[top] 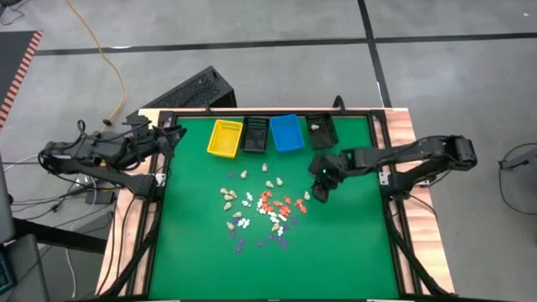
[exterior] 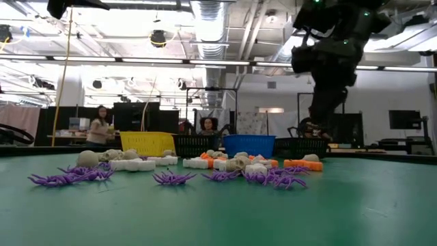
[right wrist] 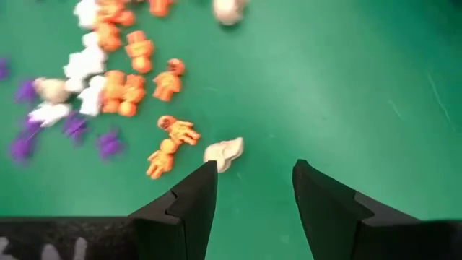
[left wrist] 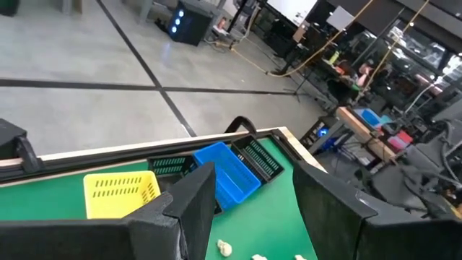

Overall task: Sort Halloween decoration
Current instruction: Put the white skull toy into the right black basket

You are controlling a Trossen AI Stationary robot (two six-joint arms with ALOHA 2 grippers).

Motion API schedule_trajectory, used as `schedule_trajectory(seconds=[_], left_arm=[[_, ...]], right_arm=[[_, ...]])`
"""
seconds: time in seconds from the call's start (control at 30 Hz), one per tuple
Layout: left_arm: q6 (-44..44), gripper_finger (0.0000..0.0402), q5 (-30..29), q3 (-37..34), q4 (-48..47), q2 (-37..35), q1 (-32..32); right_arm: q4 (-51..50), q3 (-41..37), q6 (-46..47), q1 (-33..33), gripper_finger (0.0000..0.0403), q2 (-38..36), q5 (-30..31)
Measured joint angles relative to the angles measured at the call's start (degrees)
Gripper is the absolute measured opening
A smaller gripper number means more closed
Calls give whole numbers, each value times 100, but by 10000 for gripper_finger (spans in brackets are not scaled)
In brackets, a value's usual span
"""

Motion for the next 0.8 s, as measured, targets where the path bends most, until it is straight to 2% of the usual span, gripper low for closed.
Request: schedule_trajectory(seconds=[0.2, 0.33, 0.8], left_arm=[[2, 176, -78, 0, -9, 76, 2], [2, 176, -117, 0, -19, 156, 2], [0, 176, -119, 0, -30, 298, 2]], right_arm=[[249, 1, 1563, 557, 207, 220, 746], [299, 4, 2125, 869, 207, 515, 1009], [822, 4, 2366, 1011, 207, 1625, 1104]])
